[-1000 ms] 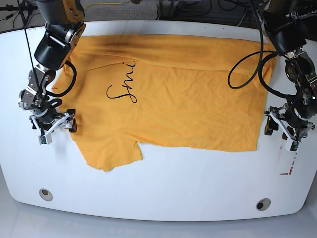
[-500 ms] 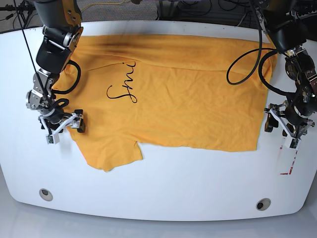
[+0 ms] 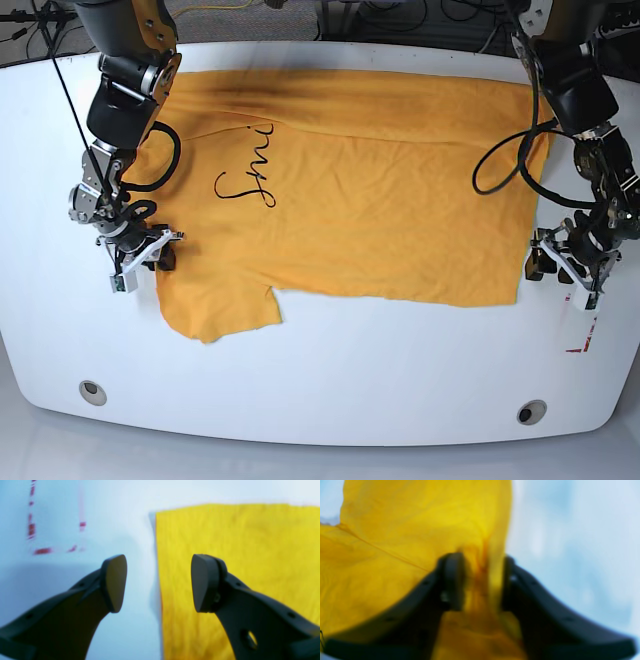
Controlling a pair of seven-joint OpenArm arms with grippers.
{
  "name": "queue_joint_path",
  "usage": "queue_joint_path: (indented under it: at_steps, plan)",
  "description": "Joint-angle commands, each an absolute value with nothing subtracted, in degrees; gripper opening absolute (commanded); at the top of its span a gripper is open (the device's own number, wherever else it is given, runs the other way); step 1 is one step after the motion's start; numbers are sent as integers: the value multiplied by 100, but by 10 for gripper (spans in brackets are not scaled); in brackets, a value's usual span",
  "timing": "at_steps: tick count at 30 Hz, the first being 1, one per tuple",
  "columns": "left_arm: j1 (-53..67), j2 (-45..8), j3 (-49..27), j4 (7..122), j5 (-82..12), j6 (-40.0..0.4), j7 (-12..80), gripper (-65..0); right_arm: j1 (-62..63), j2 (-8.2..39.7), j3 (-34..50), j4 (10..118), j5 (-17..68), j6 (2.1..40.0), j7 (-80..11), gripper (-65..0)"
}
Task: Fold the T-shirt properly
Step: 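Lower the left gripper onto the shirt side edge and close it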
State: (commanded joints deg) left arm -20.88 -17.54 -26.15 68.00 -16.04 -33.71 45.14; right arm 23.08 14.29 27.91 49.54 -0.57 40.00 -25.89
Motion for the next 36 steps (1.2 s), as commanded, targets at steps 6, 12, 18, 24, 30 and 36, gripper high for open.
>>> queue_joint_path:
  at_steps: [6, 12, 18, 24, 30, 36]
  plan:
    - [-2712, -1745, -2615, 5473, -980, -3134, 3749, -265, 2308, 1429, 2791, 4954, -66, 4000, -2589, -634]
    - [-3248, -1727, -2615, 4312, -620, -3108, 3231, -254, 2290, 1420, 2791, 4954, -66, 4000, -2598, -631]
    - [-3486, -1719, -2615, 3662, -611, -3099, 2967, -187, 2290, 1420, 2791, 4954, -66, 4000, -2598, -631]
    - [-3644, -1552, -2615, 3248, -620, -3099, 2888, -179, 2290, 1420, 2791, 4954, -66, 4000, -2598, -631]
    - [-3644, -1349, -2571, 3169, -611, -3090, 2826, -179, 2290, 1420, 2791, 4954, -66, 4000, -2598, -631]
    - [-3644, -1130, -2062, 3204, -629, -3090, 2826, -185, 2290, 1420, 2791, 4954, -66, 4000, -2598, -631]
